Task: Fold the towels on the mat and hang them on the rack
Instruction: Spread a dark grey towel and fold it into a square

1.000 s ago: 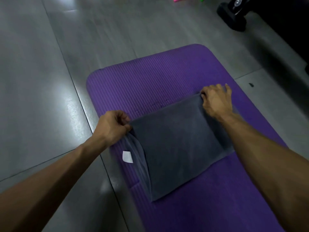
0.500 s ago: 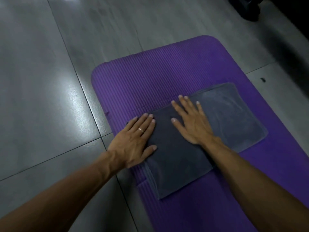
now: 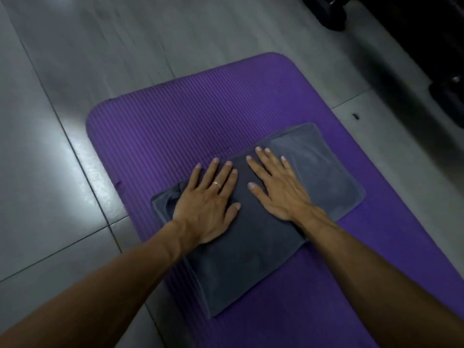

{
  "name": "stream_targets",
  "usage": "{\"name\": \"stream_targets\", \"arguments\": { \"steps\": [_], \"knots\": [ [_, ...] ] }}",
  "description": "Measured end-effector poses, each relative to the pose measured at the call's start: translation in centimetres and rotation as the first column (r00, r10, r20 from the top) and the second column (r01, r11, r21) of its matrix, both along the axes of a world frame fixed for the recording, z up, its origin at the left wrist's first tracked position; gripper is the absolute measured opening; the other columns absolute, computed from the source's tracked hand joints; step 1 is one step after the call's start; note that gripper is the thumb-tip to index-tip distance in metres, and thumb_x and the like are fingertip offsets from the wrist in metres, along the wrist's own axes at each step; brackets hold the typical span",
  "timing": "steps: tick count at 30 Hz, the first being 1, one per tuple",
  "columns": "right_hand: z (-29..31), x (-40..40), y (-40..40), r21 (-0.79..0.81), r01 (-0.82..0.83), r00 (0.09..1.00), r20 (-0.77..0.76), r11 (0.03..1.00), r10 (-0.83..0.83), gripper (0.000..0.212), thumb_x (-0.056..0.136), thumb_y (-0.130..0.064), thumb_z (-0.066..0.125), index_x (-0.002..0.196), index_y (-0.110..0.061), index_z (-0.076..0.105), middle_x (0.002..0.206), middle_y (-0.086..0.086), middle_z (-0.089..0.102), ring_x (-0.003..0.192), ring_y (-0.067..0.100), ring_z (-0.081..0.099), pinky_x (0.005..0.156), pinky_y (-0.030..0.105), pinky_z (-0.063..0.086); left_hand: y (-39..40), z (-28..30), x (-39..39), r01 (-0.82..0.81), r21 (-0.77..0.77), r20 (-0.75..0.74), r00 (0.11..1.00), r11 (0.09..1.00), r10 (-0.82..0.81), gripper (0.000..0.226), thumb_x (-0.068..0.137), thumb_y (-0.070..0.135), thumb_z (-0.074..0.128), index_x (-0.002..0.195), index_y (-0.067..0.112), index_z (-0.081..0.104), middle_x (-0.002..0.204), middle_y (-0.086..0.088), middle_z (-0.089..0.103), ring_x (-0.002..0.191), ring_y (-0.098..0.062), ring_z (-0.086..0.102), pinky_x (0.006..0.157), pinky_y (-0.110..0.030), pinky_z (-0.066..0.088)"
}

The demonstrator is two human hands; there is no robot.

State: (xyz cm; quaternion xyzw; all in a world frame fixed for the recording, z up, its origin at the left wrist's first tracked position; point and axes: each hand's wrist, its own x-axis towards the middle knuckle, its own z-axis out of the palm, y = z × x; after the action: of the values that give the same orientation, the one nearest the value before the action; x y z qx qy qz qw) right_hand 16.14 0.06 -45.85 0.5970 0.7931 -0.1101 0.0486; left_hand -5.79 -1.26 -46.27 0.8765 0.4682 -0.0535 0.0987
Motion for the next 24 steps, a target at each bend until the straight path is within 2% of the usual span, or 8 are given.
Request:
{"name": "stream_targets", "arguments": {
  "steps": [4,8,10,12,14,16,20,24],
  "knots": [
    [-0.1,5.7,4.0,-0.006,0.257,0.961,0.109,0.966,-0.255,0.079,0.087,-0.076,0.005,0.153,-0.034,-0.005,0.162,-0.006,-0.012,0.148,0.013,-0.014,0.119,0.047,-0.009,-0.9,-0.4,-2.7,-0.048,0.029,0.026,0.999,0.998,0.047,0.084,0.091,0.071,0.018,0.153,0.013,0.020,0.159,-0.008,0.020,0.147,-0.032,0.017,0.116,-0.055,0.017],
    [0.8,6.9,7.6,-0.093,0.476,0.865,0.227,0.875,-0.447,0.091,0.080,-0.086,0.009,0.153,-0.034,-0.009,0.161,-0.004,-0.016,0.148,0.020,-0.015,0.117,0.054,-0.009,-0.8,0.5,-3.3,-0.041,-0.040,-0.048,0.998,0.998,0.039,0.089,0.088,0.075,0.011,0.153,0.015,0.010,0.161,-0.009,0.010,0.148,-0.035,0.008,0.117,-0.057,0.009],
    [1.4,5.5,7.0,-0.001,0.460,0.865,0.227,0.888,-0.448,0.088,0.086,-0.079,0.016,0.155,-0.027,-0.002,0.163,0.003,-0.008,0.149,0.026,-0.009,0.118,0.054,-0.005,-0.7,1.9,-2.5,-0.051,-0.016,-0.134,0.990,0.999,0.048,0.091,0.087,0.072,0.010,0.153,0.010,0.004,0.161,-0.014,0.004,0.147,-0.039,-0.001,0.115,-0.061,-0.004],
    [1.5,3.8,4.6,0.112,0.381,0.919,0.063,0.918,-0.389,0.075,0.095,-0.062,0.027,0.155,-0.019,0.014,0.162,0.010,0.007,0.149,0.029,0.002,0.120,0.054,0.002,-0.5,3.3,-0.3,0.002,0.076,-0.161,0.987,0.997,0.011,0.087,0.089,0.062,0.020,0.153,0.005,0.005,0.160,-0.019,0.001,0.146,-0.043,-0.008,0.111,-0.064,-0.014],
    [1.1,2.0,0.7,0.123,0.278,0.957,-0.116,0.953,-0.264,0.063,0.097,-0.048,0.032,0.150,-0.014,0.030,0.159,0.012,0.020,0.148,0.028,0.014,0.119,0.052,0.015,-1.0,4.0,2.8,0.060,0.049,-0.084,0.995,0.997,-0.056,0.079,0.091,0.051,0.028,0.153,0.006,0.008,0.161,-0.017,0.003,0.146,-0.040,-0.006,0.111,-0.062,-0.013],
    [0.3,1.4,-3.4,0.080,0.169,0.977,-0.144,0.982,-0.156,0.061,0.096,-0.045,0.030,0.149,-0.014,0.033,0.159,0.009,0.022,0.148,0.024,0.016,0.119,0.049,0.018,-2.2,2.9,4.6,0.052,-0.060,0.018,0.999,0.997,-0.051,0.078,0.094,0.057,0.020,0.153,0.008,0.003,0.162,-0.014,-0.001,0.148,-0.034,-0.008,0.114,-0.060,-0.009],
    [0.1,7.7,-7.4,0.001,0.224,0.971,0.080,0.975,-0.223,0.068,0.093,-0.057,0.015,0.154,-0.028,0.015,0.163,-0.001,0.006,0.150,0.016,0.001,0.120,0.051,0.007,-4.0,0.0,4.1,0.072,-0.009,-0.037,0.997,0.997,-0.072,0.103,0.082,0.082,0.009,0.154,0.009,0.003,0.161,-0.016,-0.003,0.147,-0.036,-0.009,0.112,-0.065,-0.007],
    [0.9,13.9,-6.6,0.006,0.598,0.774,0.257,0.802,-0.579,0.062,0.097,-0.059,0.013,0.154,-0.035,0.005,0.163,0.002,-0.002,0.149,0.029,-0.005,0.117,0.058,-0.003,-4.7,-0.2,4.6,0.096,0.028,0.013,0.995,0.995,-0.097,0.086,0.090,0.069,0.015,0.153,0.010,0.011,0.161,-0.017,0.008,0.147,-0.039,0.000,0.113,-0.065,-0.006]
  ]
}}
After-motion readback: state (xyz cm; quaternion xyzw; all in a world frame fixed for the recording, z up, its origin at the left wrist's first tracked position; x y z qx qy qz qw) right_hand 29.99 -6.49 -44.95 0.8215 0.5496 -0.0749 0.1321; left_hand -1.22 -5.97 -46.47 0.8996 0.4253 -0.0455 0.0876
